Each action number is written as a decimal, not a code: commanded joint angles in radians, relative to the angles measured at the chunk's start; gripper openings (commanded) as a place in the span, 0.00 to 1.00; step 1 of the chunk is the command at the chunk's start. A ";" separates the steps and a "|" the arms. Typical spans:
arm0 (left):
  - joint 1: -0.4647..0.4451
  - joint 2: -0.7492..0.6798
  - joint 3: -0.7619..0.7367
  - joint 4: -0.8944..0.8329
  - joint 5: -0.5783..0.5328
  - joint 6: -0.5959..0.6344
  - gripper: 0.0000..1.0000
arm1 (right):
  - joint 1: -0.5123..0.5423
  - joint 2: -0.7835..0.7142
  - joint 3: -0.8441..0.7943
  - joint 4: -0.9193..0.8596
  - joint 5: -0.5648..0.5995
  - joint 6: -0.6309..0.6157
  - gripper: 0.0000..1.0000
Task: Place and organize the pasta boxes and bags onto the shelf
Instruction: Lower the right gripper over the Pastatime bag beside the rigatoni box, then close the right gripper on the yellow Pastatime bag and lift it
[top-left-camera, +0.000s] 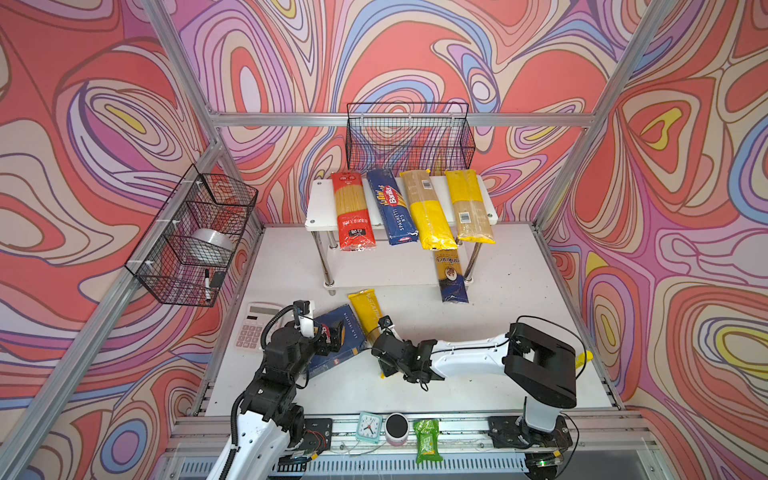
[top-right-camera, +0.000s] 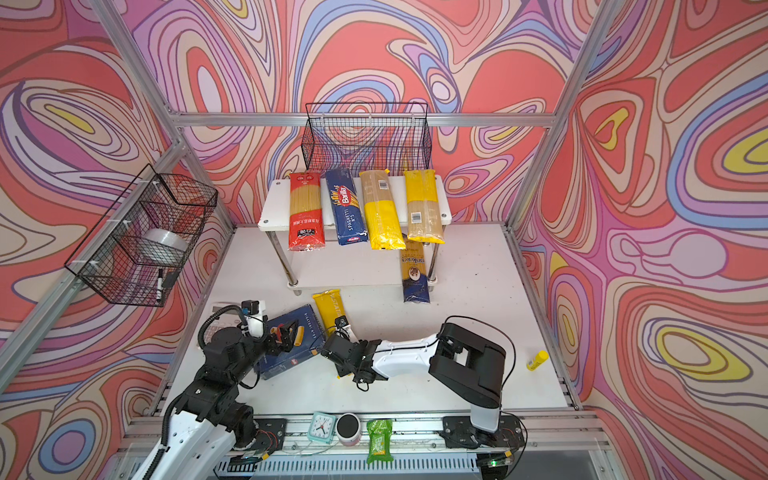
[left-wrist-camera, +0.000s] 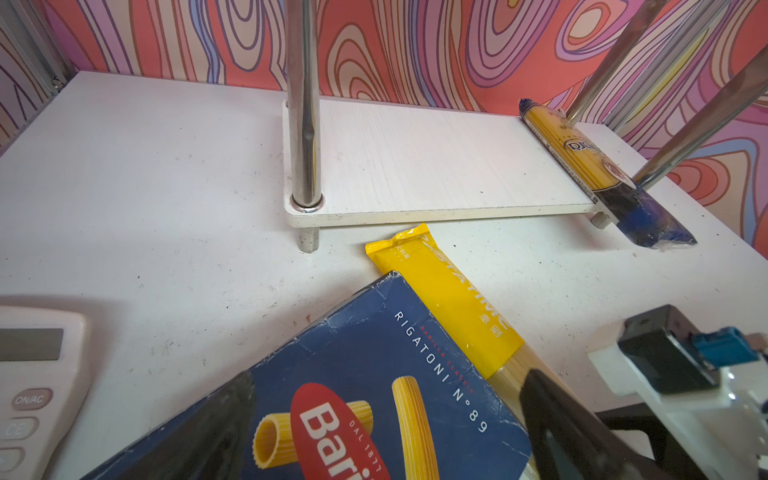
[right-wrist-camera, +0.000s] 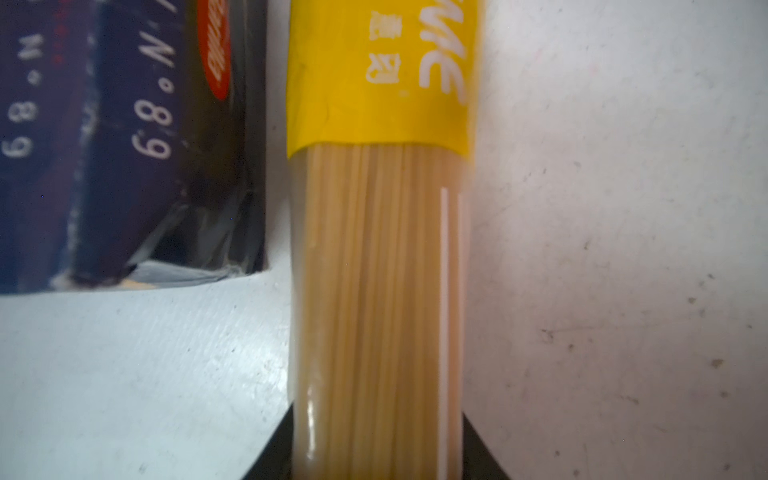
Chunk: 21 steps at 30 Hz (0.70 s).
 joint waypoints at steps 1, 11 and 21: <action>0.007 -0.005 -0.005 -0.009 -0.006 0.013 1.00 | 0.005 -0.020 -0.029 -0.042 -0.004 0.005 0.36; 0.008 -0.003 -0.004 -0.008 -0.003 0.013 1.00 | 0.005 -0.075 -0.058 -0.012 0.003 0.010 0.15; 0.007 0.004 -0.003 -0.006 -0.006 0.013 1.00 | 0.004 -0.180 -0.102 -0.010 0.050 0.017 0.04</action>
